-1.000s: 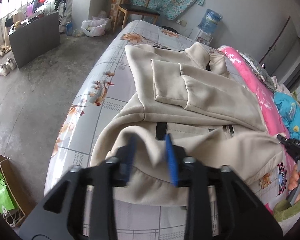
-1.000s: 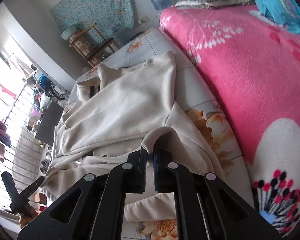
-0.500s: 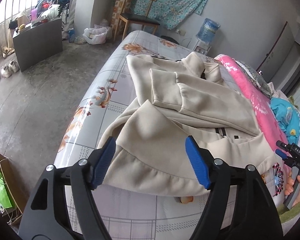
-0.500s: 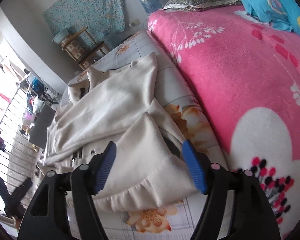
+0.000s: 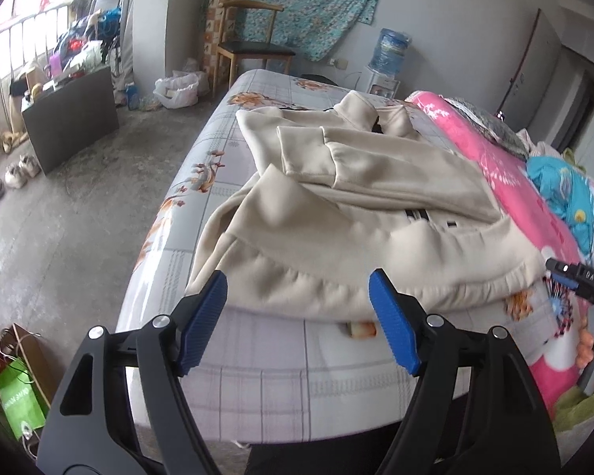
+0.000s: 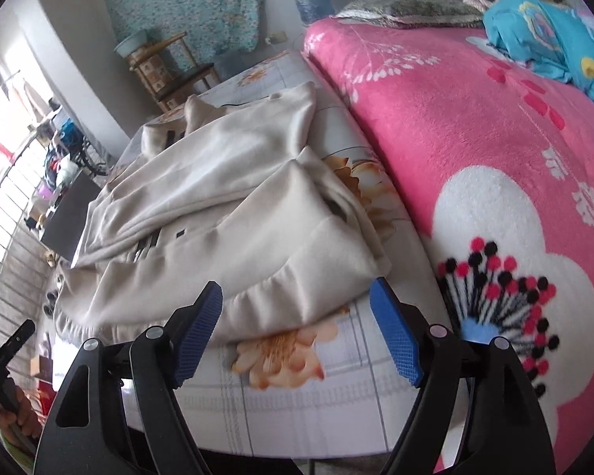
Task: Fold large clothes
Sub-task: 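Grasp the folded jacket edge with both grippers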
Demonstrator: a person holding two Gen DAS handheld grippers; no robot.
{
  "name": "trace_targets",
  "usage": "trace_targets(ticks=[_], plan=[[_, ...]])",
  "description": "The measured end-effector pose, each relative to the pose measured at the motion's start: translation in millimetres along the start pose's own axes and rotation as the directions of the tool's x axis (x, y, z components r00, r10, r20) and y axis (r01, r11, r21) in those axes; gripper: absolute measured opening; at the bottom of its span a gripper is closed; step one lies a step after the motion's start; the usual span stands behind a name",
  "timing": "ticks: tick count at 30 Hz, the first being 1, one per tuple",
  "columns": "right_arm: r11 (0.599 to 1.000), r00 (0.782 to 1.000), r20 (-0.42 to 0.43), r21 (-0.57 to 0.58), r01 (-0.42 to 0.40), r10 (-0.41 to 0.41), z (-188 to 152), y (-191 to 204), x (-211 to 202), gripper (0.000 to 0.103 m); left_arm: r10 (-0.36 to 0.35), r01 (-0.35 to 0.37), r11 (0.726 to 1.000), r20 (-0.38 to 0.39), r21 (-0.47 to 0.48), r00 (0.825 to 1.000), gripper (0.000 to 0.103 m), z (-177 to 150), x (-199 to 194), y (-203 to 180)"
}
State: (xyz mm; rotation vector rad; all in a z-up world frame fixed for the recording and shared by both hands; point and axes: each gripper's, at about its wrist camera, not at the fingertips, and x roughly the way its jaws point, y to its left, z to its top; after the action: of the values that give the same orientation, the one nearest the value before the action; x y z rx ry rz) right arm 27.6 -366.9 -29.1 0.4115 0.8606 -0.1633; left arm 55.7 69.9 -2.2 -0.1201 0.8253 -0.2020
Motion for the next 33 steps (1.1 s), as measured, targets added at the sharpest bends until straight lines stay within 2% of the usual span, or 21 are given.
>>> trace_targets(ticks=[8,11,16,19,22,24,26,29,31,33], plan=[[0.999,0.999,-0.025,-0.028,0.032,-0.032,-15.1,2.5,-4.8,0.075,-0.024,0.024,1.0,-0.04,-0.011,0.999,0.071,-26.7,2.4,12.4],[0.999,0.998,-0.037,-0.022,0.041,-0.042,-15.7,2.0,3.4,0.075,-0.009,0.008,1.0,-0.043,-0.01,0.999,0.071,-25.2,9.6,15.1],[0.999,0.999,-0.02,0.018,0.049,-0.048,-6.1,-1.6,12.6,0.075,0.001,-0.001,0.998,-0.01,-0.069,1.0,0.07,-9.5,21.1,32.4],[0.997,0.999,0.006,0.057,0.052,-0.053,2.7,-7.6,16.3,0.075,0.02,-0.023,0.993,-0.025,-0.116,0.999,0.058,1.6,37.3,47.5],[0.996,0.998,0.008,0.073,0.059,-0.06,12.7,-14.1,26.4,0.075,0.045,-0.056,0.989,-0.082,-0.138,0.996,0.042,10.4,60.9,57.7],[0.995,0.997,-0.006,0.058,0.077,-0.077,18.3,-15.4,36.5,0.075,0.062,-0.075,0.988,-0.104,-0.132,0.993,0.038,11.8,69.9,59.3],[0.995,0.995,-0.027,0.028,0.095,-0.094,21.5,-13.9,47.0,0.069,0.083,-0.096,0.989,-0.111,-0.117,0.99,0.037,12.2,75.5,56.5],[0.981,0.984,-0.025,-0.082,0.175,-0.178,22.3,-0.8,57.2,0.058,0.139,-0.147,0.987,-0.109,-0.06,0.984,0.035,11.8,80.6,46.5],[0.975,0.981,-0.023,-0.117,0.187,-0.191,21.8,4.9,60.9,0.046,0.17,-0.174,0.984,-0.101,-0.03,0.98,0.03,11.4,81.9,39.6],[0.979,0.986,-0.04,-0.132,0.155,-0.161,22.0,8.9,66.2,0.025,0.201,-0.2,0.98,-0.083,0.015,0.976,0.017,12.0,82.6,31.7]])
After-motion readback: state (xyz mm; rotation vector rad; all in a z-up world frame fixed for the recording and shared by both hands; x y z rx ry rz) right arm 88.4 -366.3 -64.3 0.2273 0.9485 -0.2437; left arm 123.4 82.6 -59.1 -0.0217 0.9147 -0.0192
